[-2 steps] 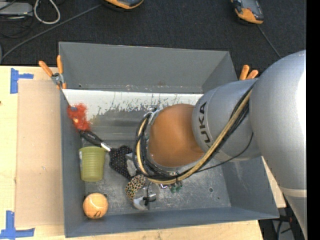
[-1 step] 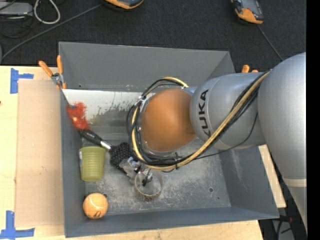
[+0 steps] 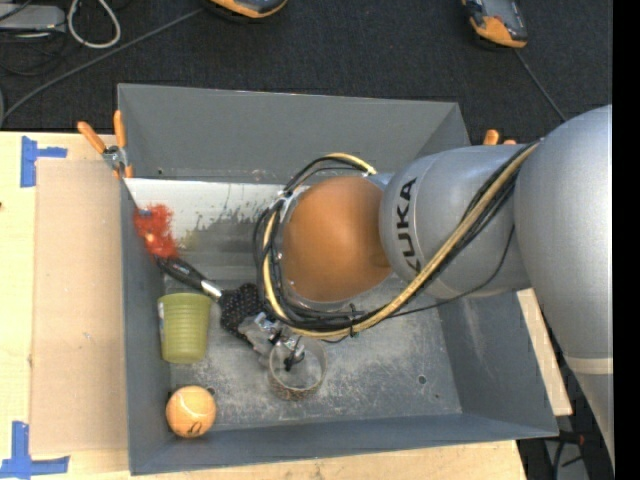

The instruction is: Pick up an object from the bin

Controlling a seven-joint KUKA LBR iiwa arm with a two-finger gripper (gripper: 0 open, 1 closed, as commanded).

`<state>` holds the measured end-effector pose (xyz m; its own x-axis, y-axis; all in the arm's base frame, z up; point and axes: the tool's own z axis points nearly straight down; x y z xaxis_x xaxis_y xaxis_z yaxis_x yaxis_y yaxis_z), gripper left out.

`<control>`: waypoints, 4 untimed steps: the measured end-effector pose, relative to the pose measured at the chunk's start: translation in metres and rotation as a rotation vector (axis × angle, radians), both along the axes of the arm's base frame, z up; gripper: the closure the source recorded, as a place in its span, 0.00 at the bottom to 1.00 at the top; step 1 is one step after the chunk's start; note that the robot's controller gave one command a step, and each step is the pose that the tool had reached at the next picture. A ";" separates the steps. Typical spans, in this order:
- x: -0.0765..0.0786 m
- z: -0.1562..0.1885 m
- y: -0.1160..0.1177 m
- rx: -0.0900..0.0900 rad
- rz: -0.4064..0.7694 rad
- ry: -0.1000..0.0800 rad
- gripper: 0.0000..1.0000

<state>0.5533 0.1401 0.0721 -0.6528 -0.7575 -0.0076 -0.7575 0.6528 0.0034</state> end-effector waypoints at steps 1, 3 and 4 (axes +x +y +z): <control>0.010 0.063 -0.007 -0.001 -0.013 0.003 1.00; 0.013 0.132 -0.009 0.002 0.013 -0.004 1.00; 0.004 0.109 0.008 0.001 -0.165 0.004 1.00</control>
Offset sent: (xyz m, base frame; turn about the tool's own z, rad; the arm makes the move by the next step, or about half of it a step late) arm -0.0048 -0.0104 0.1873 -0.0405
